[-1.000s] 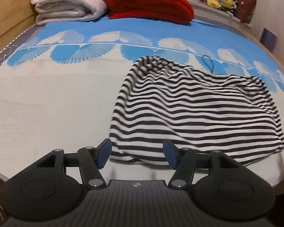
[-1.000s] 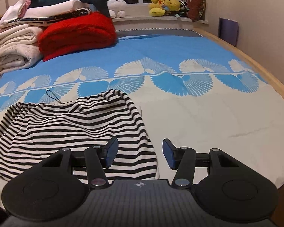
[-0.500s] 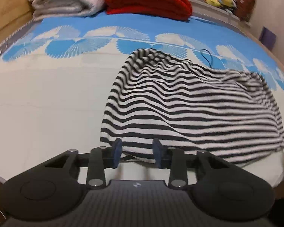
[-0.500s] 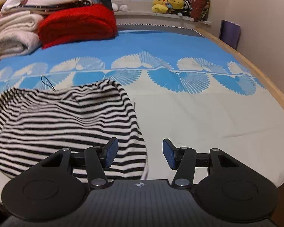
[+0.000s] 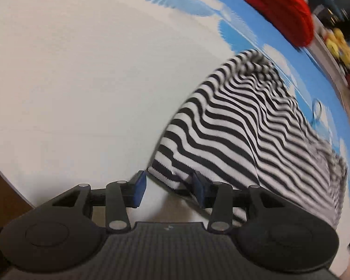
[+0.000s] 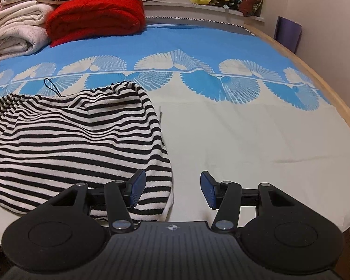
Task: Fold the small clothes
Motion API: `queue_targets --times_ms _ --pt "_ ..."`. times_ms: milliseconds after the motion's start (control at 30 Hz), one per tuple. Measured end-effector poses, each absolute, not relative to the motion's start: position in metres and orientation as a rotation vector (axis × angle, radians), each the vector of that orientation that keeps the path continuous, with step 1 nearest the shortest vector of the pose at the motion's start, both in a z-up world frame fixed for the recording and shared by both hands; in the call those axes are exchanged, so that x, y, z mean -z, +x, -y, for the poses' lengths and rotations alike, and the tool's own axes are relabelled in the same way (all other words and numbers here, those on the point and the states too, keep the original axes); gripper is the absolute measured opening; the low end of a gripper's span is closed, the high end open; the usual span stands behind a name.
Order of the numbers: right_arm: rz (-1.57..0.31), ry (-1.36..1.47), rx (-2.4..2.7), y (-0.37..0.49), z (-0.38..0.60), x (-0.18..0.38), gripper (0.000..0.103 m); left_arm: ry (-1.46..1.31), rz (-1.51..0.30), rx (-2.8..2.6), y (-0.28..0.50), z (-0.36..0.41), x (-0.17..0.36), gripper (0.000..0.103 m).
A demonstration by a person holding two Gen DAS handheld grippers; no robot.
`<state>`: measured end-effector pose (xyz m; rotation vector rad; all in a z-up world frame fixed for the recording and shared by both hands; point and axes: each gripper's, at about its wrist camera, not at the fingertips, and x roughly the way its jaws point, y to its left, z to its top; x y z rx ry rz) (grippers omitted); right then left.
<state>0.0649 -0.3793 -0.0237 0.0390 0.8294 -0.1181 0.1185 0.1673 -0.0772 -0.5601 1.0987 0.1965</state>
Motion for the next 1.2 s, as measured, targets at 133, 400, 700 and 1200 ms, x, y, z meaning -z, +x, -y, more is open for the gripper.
queue_targets --times_ms 133,400,700,1200 --pt "-0.833 0.037 0.107 0.066 0.38 0.024 0.054 -0.649 -1.098 -0.236 0.122 -0.168 0.085 0.051" --pt "-0.842 0.045 0.106 0.066 0.386 0.026 0.054 -0.556 -1.063 -0.248 0.131 -0.151 0.086 0.051" --pt "-0.846 0.049 0.117 0.065 0.388 0.027 0.054 -0.393 -0.869 -0.149 0.121 -0.123 0.051 0.015" --pt "-0.915 0.032 0.19 0.071 0.394 0.036 0.054 -0.574 -0.98 -0.218 0.122 -0.145 0.072 0.013"
